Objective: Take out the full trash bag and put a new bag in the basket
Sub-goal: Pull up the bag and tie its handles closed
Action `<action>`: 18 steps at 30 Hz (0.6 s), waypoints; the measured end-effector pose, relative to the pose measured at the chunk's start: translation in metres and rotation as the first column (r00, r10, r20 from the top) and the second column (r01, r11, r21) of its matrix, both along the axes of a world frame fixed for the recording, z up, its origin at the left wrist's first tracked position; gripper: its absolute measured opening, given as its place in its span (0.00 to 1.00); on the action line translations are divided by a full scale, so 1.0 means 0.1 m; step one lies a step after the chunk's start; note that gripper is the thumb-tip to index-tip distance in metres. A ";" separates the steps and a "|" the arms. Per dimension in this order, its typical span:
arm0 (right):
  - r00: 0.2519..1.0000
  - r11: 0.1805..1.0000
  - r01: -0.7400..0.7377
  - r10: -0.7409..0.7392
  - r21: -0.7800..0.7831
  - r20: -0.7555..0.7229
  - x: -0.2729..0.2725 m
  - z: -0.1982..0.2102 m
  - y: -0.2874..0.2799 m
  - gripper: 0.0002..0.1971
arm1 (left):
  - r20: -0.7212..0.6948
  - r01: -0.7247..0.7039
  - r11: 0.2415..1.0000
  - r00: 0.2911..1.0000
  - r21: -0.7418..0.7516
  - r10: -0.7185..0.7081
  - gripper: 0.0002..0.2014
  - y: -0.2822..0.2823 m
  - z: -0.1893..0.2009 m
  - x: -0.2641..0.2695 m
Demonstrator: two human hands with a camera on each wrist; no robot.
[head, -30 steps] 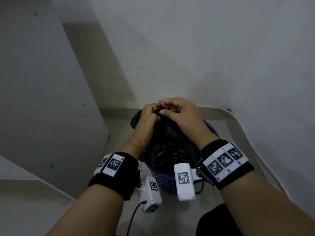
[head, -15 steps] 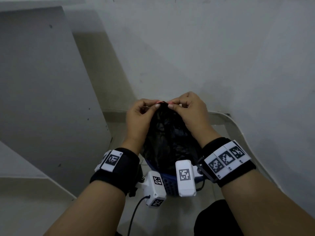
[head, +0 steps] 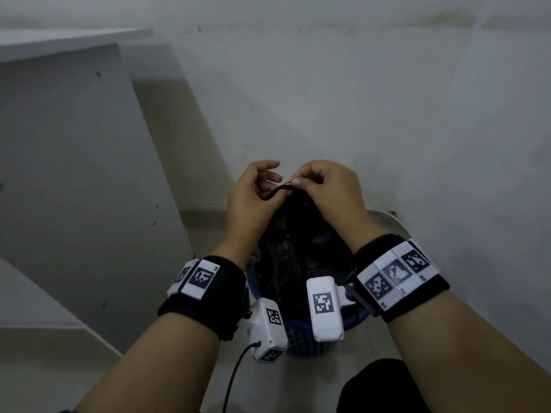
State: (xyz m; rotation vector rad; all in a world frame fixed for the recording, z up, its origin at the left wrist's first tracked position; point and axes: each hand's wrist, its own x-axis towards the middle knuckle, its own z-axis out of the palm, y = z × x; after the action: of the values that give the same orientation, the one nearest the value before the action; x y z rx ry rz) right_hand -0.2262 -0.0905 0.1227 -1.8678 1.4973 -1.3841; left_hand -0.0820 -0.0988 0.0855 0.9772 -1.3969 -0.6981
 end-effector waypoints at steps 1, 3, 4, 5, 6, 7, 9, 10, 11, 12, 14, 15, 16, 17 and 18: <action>0.999 0.999 0.028 -0.027 -0.039 0.019 -0.01 0.05 0.00 0.04 | 0.074 -0.010 1.000 0.997 -0.006 0.010 0.22 -0.02 -0.02 0.01; 0.988 0.994 0.054 -0.039 -0.096 0.151 -0.03 0.17 -0.02 0.05 | 0.159 0.014 1.000 0.987 -0.018 -0.011 0.23 -0.03 -0.03 0.01; 0.974 0.995 0.036 -0.013 -0.098 0.228 -0.04 0.22 -0.03 0.06 | 0.154 0.060 0.998 0.986 -0.025 -0.055 0.23 -0.02 -0.01 0.01; 0.960 0.996 -0.001 0.026 -0.089 0.278 -0.05 0.27 -0.04 0.07 | 0.129 0.127 0.992 0.984 -0.028 -0.122 0.23 -0.02 0.01 -0.01; 0.955 0.997 -0.045 0.062 -0.066 0.290 -0.05 0.29 -0.05 0.07 | 0.086 0.208 0.978 0.975 -0.016 -0.206 0.23 0.00 0.06 -0.04; 0.957 0.996 -0.087 0.093 -0.035 0.275 -0.04 0.32 -0.05 0.07 | 0.024 0.288 0.957 0.957 0.013 -0.288 0.23 0.02 0.11 -0.07; 0.956 0.990 -0.143 0.136 0.007 0.259 -0.03 0.39 -0.04 0.06 | -0.058 0.389 0.919 0.921 0.067 -0.386 0.21 0.03 0.21 -0.15; 0.944 0.988 -0.156 0.151 -0.006 0.295 -0.03 0.46 -0.03 0.06 | -0.044 0.378 0.922 0.926 0.084 -0.376 0.19 0.04 0.26 -0.18; 0.916 0.987 -0.156 0.163 -0.048 0.367 -0.05 0.54 -0.03 0.05 | -0.009 0.351 0.931 0.936 0.096 -0.352 0.16 0.04 0.30 -0.20; 0.873 0.984 -0.140 0.177 -0.114 0.455 -0.08 0.62 -0.03 0.04 | 0.035 0.323 0.941 0.944 0.101 -0.328 0.14 0.04 0.32 -0.22; 0.777 0.973 -0.089 0.201 -0.212 0.597 -0.13 0.75 -0.07 0.04 | 0.129 0.277 0.955 0.948 0.108 -0.290 0.10 0.02 0.33 -0.24; 0.741 0.972 -0.088 0.210 -0.218 0.637 -0.15 0.76 -0.11 0.04 | 0.157 0.248 0.963 0.952 0.107 -0.263 0.09 0.01 0.33 -0.25; 0.721 0.975 -0.114 0.213 -0.190 0.660 -0.16 0.73 -0.14 0.04 | 0.168 0.222 0.970 0.957 0.104 -0.237 0.09 0.00 0.32 -0.25; 0.716 0.977 -0.163 0.212 -0.137 0.665 -0.16 0.67 -0.16 0.08 | 0.162 0.202 0.973 0.962 0.107 -0.218 0.09 -0.01 0.31 -0.25; 0.735 0.975 -0.216 0.202 -0.058 0.647 -0.17 0.61 -0.17 0.13 | 0.152 0.189 0.975 0.967 0.115 -0.205 0.10 -0.02 0.29 -0.25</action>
State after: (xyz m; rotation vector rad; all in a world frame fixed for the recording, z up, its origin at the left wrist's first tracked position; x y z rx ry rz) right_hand -0.2428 -0.1071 0.1832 -1.2664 0.9053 -1.6566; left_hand -0.1069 -0.1008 0.1150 0.9998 -1.6324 -0.8582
